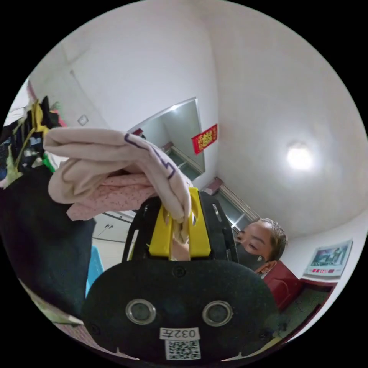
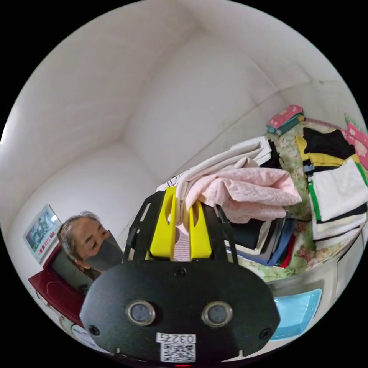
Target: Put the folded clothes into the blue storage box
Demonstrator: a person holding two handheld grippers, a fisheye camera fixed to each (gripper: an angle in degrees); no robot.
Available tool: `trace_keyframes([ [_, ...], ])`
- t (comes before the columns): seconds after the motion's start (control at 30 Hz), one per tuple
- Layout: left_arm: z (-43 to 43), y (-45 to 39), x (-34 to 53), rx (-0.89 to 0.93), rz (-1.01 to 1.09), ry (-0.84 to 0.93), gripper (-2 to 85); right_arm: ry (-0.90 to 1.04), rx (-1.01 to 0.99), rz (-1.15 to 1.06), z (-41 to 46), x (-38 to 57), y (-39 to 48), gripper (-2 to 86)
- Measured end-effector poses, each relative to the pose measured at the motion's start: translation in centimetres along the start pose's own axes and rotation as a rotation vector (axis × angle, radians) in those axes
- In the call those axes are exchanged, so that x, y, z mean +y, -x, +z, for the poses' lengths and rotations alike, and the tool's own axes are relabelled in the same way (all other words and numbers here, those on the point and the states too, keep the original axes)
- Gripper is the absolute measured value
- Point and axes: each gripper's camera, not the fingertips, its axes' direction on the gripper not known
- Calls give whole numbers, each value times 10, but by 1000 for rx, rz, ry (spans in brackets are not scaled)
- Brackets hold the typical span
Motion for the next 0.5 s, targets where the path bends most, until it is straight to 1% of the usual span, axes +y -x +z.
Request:
trace_keyframes([
  [0.13, 47, 22, -10, 101, 49, 110, 16, -103, 84, -4, -75, 55, 25, 51],
  [0.27, 112, 74, -6, 180, 63, 261, 17, -253, 198, 108, -156, 151, 31, 52],
  [0.33, 141, 110, 2, 222, 25, 343, 17, -330, 249, 184, -185, 202, 28, 51],
  [0.4, 180, 173, 24, 298, -100, 454, 17, -444, 316, 316, -213, 274, 20, 52],
  [0.43, 189, 190, 32, 311, -139, 484, 17, -475, 335, 355, -218, 293, 18, 52],
  [0.5, 220, 262, 67, 347, -307, 599, 16, -587, 399, 518, -231, 367, 5, 51],
])
